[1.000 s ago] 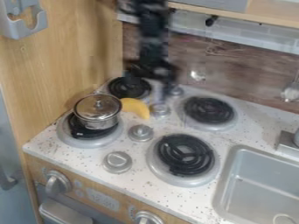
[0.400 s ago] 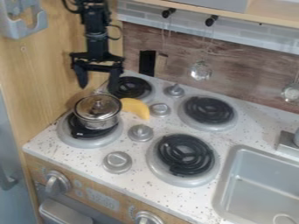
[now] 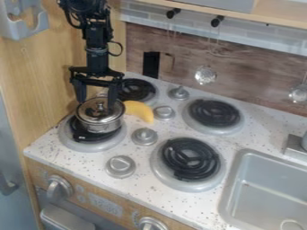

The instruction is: Placed the lid on top left burner

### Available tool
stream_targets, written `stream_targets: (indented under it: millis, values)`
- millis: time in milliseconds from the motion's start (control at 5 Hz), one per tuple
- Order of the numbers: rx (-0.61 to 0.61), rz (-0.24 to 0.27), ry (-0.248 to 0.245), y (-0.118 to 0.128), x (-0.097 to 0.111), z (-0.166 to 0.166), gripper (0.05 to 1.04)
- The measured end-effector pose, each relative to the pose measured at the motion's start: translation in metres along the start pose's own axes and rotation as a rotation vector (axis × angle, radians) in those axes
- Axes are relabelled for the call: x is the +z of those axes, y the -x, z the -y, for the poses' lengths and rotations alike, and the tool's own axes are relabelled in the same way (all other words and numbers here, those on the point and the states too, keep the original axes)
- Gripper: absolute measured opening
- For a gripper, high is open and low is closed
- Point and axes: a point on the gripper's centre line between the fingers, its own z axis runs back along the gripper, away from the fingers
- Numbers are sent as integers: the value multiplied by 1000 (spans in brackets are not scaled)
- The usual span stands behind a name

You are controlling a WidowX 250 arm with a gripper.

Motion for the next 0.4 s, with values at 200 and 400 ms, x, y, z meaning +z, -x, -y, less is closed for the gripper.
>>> stream_targets:
  millis: [200, 400]
  values:
    - [-7, -24, -16, 0, -8, 2, 945]
    - [-17, -24, -20, 0, -7, 4, 643]
